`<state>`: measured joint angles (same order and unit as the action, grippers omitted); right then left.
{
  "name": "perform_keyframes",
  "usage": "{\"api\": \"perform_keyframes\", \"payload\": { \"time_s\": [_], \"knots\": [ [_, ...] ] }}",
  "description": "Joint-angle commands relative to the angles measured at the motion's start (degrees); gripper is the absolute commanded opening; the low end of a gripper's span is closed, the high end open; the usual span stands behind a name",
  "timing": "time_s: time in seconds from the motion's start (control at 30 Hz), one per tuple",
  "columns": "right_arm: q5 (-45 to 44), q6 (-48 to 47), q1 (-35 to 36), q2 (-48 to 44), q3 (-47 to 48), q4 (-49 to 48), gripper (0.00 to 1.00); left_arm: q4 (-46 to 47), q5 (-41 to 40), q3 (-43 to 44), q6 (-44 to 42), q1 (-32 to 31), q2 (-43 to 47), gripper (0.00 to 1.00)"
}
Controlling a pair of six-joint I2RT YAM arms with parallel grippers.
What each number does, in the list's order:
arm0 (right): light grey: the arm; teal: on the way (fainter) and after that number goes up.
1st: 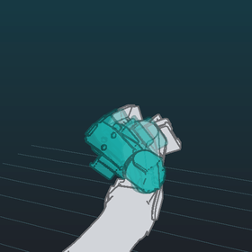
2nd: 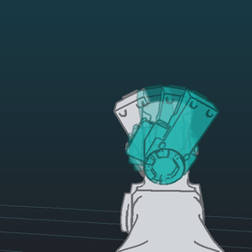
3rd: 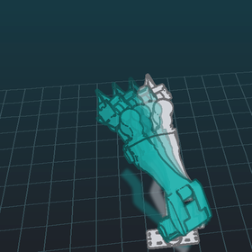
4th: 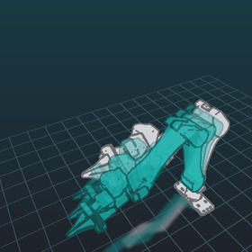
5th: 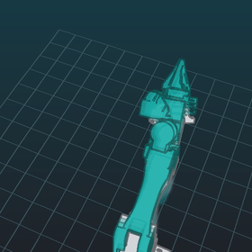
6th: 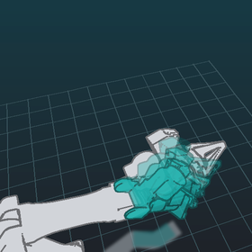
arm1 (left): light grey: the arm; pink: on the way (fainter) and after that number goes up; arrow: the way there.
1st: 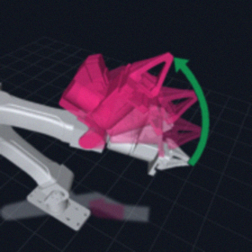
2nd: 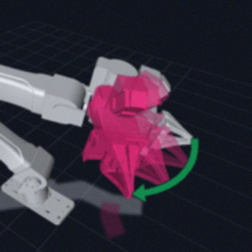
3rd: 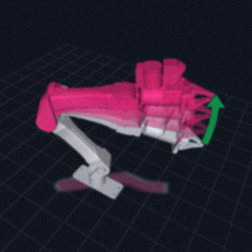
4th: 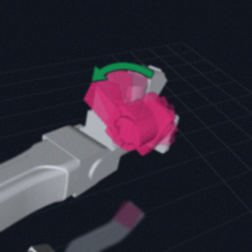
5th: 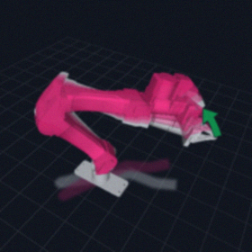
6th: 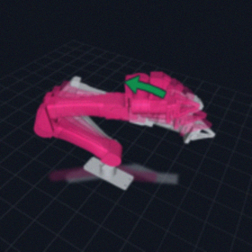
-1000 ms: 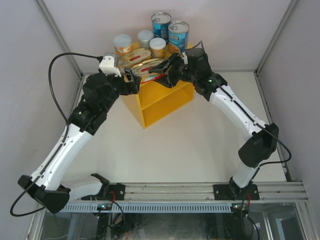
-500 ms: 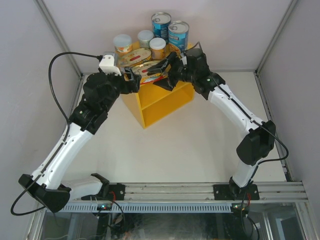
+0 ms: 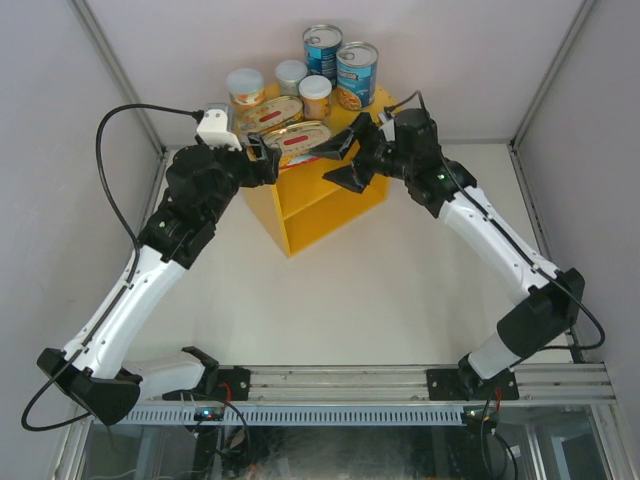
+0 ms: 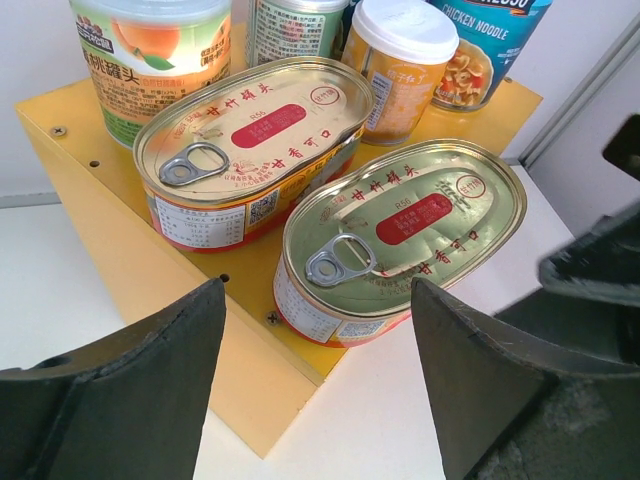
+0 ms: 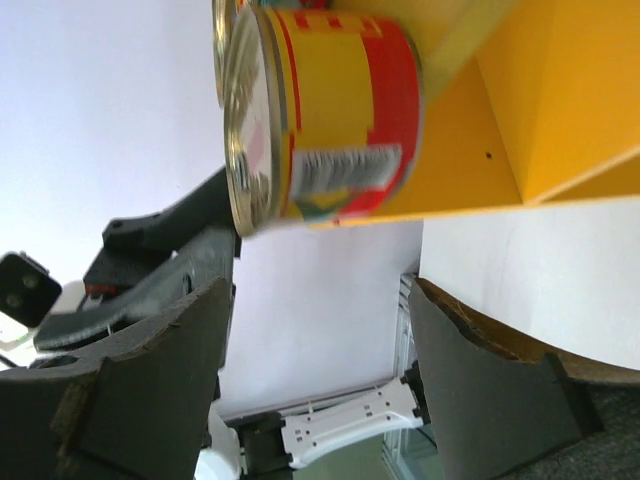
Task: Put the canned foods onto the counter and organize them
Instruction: Place the canned food on the counter, then adjust the canned food at the counter.
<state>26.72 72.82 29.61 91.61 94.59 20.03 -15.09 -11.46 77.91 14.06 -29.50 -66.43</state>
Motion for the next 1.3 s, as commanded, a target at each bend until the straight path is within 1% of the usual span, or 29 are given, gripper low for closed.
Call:
{"api": "perform_keyframes", "payload": {
  "time_s": [0.0, 0.1, 0.13, 0.2, 0.23, 0.3, 0.33, 0.43, 0.47, 0.63, 0.83, 1.1, 1.27],
  "knots": [
    [-1.16, -3.19, -0.08, -7.18, -4.66, -2.42, 0.72, 1.69, -0.57, 0.92, 1.02, -0.2, 1.4, 0.78],
    [-3.83, -5.98, -0.07, -11.09, -7.05, -1.26, 0.71, 1.39, -1.33, 0.84, 1.39, -0.21, 2.46, 0.78],
    [-5.17, -7.49, -0.07, -12.32, -6.94, -0.59, 0.69, 1.31, -1.51, 0.65, 1.67, -0.21, 2.8, 0.78],
    [-7.1, -10.18, -0.24, -13.1, -5.6, 1.21, 0.62, 0.89, -1.99, 0.74, 2.18, -0.2, 3.4, 0.77],
    [-7.93, -11.57, -0.45, -13.01, -4.61, 2.14, 0.55, 0.44, -2.31, 0.94, 2.58, -0.21, 3.56, 0.77],
    [-9.77, -14.1, -0.74, -12.51, -2.6, 3.84, 0.36, -0.93, -2.9, 1.96, 3.47, -0.21, 3.54, 0.77],
    [-10.51, -15.09, -0.96, -12.17, -2.03, 4.18, 0.25, -1.63, -3.01, 2.52, 3.93, -0.16, 3.39, 0.76],
    [-10.36, -15.03, -2.31, -10.9, -1.6, 3.35, 0.08, -4.33, -3.5, 4.93, 5.29, -0.13, 2.66, 0.76],
    [-9.68, -14.58, -2.78, -10.4, -1.61, 2.89, 0.06, -5.5, -4.24, 5.71, 5.8, -0.1, 2.37, 0.76],
    [-7.92, -13.35, -3.57, -7.6, -1.38, 0.37, 0.03, -9.59, -7.81, 7.81, 9.2, 0.91, 1.85, 0.76],
    [-6.61, -12.8, -3.75, -3.89, 0.5, -0.83, 0.01, -10.26, -8.16, 7.58, 12.66, 4.14, 1.72, 0.76],
    [-5.96, -12.61, -4.37, 0.55, 5.21, -0.2, 0.01, -9.25, -10.16, 5.29, 16.36, 6.62, 2.01, 0.76],
    [-5.39, -12.54, -4.79, 3.07, 8.17, 0.27, 0.01, -9.16, -11.12, 4.68, 18.8, 9.29, 1.7, 0.76]
  ]
}}
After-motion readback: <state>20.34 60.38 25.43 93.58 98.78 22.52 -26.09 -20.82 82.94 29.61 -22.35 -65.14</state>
